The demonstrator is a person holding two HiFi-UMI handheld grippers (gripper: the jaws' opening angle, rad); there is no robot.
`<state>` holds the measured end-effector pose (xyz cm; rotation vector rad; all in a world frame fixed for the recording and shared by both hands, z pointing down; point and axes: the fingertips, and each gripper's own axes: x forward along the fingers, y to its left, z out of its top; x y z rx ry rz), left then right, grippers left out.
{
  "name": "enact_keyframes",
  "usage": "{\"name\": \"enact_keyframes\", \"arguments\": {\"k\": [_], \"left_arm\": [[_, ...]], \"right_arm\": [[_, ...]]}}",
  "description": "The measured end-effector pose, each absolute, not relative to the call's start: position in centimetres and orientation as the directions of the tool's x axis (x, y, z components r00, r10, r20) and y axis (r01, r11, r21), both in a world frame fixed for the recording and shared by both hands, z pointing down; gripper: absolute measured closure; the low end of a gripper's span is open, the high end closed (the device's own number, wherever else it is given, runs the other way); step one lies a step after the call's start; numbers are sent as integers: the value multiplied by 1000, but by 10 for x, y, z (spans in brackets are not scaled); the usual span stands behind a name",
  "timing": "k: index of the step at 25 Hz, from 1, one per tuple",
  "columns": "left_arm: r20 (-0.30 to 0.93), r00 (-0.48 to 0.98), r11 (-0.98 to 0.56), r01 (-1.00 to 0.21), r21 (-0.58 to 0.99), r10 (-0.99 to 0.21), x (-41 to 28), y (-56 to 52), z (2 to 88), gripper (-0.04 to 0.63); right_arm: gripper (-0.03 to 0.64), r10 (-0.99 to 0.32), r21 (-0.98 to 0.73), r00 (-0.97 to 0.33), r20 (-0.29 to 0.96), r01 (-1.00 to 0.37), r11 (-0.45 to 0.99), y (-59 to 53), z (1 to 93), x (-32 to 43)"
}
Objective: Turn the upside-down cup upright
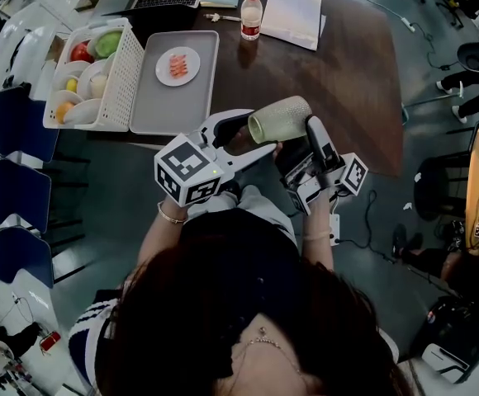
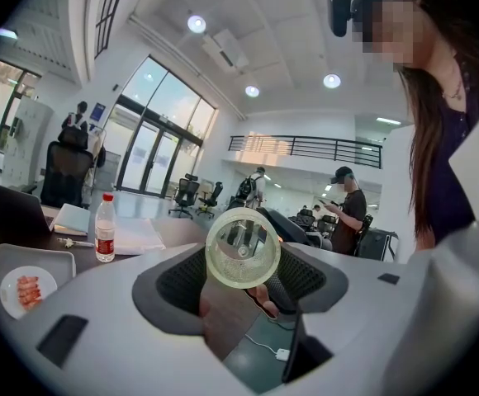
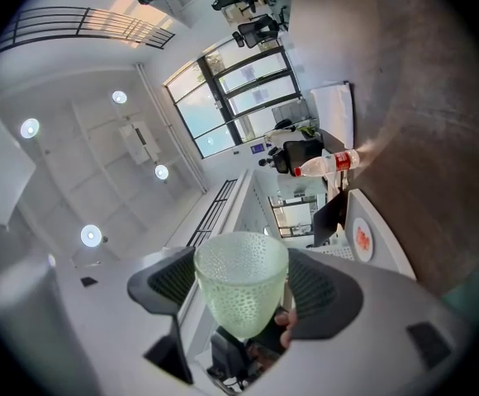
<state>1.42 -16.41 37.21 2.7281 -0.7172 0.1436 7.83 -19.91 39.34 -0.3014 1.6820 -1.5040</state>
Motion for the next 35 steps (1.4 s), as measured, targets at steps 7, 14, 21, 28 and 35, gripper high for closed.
{"name": "enact_keyframes", "arguments": {"k": [7, 14, 21, 28, 35], "left_arm": [[179, 853, -806, -522, 280, -490, 10, -170, 374, 316], [225, 833, -792, -551, 264, -505, 4, -177, 386, 318], [366, 782, -781, -594, 194, -504, 3, -186, 412, 318], [534, 698, -785, -612, 98, -477, 6, -195, 453, 318], [660, 624, -815, -578, 30, -418, 12, -200, 492, 318]], "right_arm": [[275, -708, -930, -608, -360, 291, 223, -202, 412, 88], [275, -754, -951, -583, -303, 231, 204, -206, 428, 108], [276, -788, -978, -585, -193, 50, 202, -202, 438, 119], [293, -784, -966, -617, -73, -151, 209, -195, 446, 116], [438, -809, -914, -587, 19, -338, 224, -188, 447, 119]]}}
